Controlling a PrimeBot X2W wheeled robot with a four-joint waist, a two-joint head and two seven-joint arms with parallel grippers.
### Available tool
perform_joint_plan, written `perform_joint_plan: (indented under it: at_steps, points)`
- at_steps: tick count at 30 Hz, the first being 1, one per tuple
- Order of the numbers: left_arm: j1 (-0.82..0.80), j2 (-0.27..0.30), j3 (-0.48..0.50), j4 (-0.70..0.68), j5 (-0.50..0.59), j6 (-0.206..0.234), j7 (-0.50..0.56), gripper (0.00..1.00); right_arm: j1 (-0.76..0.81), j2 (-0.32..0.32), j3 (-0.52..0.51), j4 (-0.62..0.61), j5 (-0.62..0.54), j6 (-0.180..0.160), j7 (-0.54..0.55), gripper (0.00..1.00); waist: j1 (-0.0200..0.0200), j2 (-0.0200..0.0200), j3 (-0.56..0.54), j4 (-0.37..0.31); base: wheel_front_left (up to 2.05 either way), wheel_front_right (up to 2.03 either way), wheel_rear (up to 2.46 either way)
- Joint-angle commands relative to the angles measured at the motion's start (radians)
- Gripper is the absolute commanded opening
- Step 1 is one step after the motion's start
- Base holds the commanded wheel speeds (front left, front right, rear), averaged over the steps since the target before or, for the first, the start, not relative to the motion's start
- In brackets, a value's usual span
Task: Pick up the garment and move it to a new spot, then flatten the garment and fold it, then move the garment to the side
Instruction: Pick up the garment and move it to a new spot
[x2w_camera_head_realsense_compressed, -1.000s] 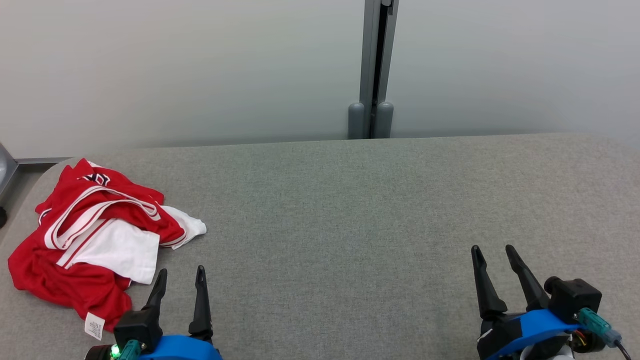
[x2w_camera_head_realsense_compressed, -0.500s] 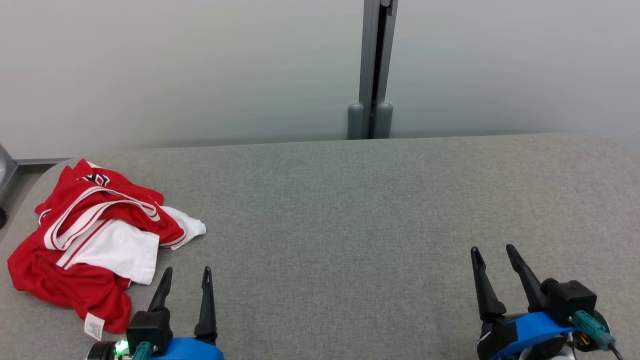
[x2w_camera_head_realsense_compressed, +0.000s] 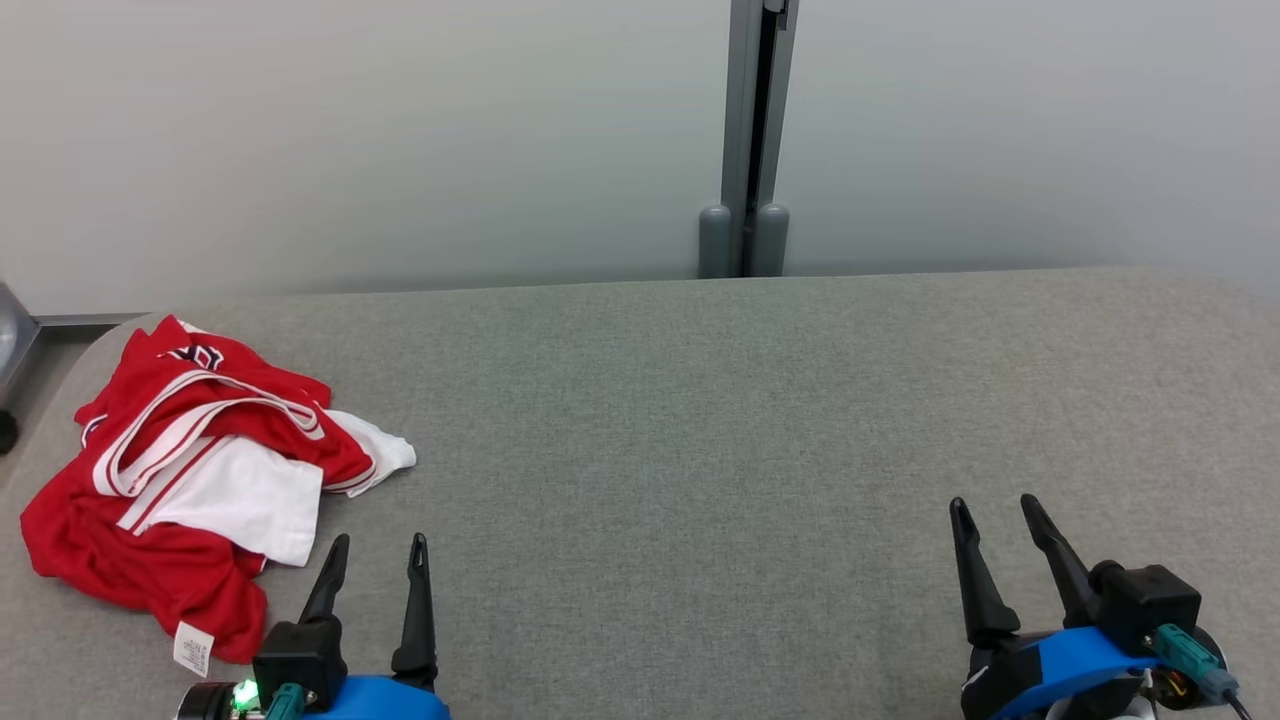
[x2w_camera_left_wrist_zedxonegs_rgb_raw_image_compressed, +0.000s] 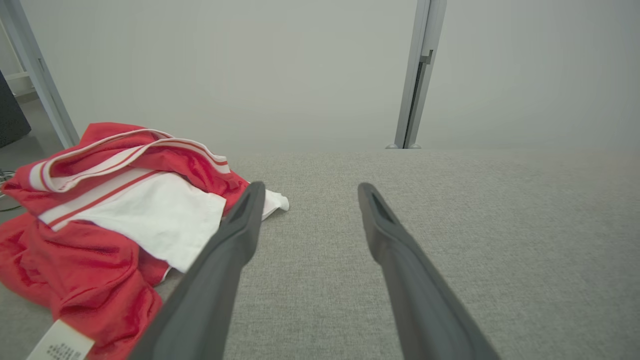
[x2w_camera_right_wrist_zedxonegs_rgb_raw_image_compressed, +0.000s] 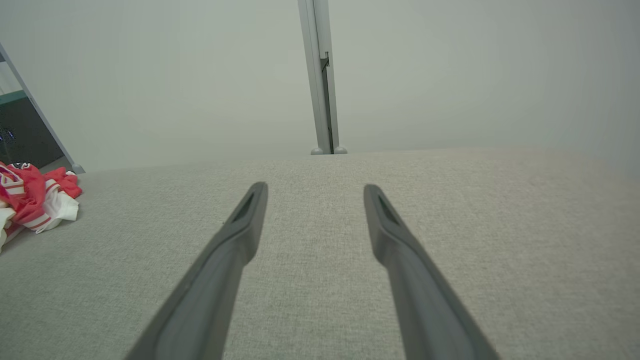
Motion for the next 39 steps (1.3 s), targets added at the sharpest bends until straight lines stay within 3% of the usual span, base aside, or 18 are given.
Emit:
perform_joint_plan:
  at_steps: [1, 17, 23, 34, 39]
  points:
    - [-0.003, 0.008, -0.003, -0.002, 0.002, 0.007, 0.000, 1.00, 0.011, -0.006, -0.004, 0.000, -0.001, 0.002, -0.002, 1.00, 0.0000, 0.0000, 0.002, 0.011, 0.00, 0.00, 0.00]
    - [-0.001, 0.042, 0.008, -0.019, -0.012, 0.022, 0.007, 1.00, 0.018, -0.006, -0.019, -0.021, -0.011, 0.002, 0.008, 1.00, 0.0000, 0.0000, 0.017, 0.284, 0.00, 0.00, 0.00]
    - [0.010, 0.046, 0.008, -0.034, -0.017, 0.034, 0.014, 1.00, 0.007, -0.006, -0.016, -0.020, -0.013, 0.002, 0.003, 1.00, 0.0000, 0.0000, 0.020, 0.357, 0.00, 0.00, 0.00]
    - [0.017, 0.048, 0.016, -0.052, -0.044, 0.039, 0.011, 1.00, 0.000, -0.006, -0.008, -0.026, -0.022, 0.001, 0.011, 1.00, 0.0000, 0.0000, 0.035, 0.394, 0.00, 0.00, 0.00]
    - [-0.047, 0.052, 0.066, -0.155, -0.151, 0.006, 0.132, 1.00, -0.003, -0.006, -0.008, -0.041, -0.026, 0.001, 0.018, 1.00, 0.0000, 0.0000, 0.056, 0.380, 0.00, 0.00, 0.00]
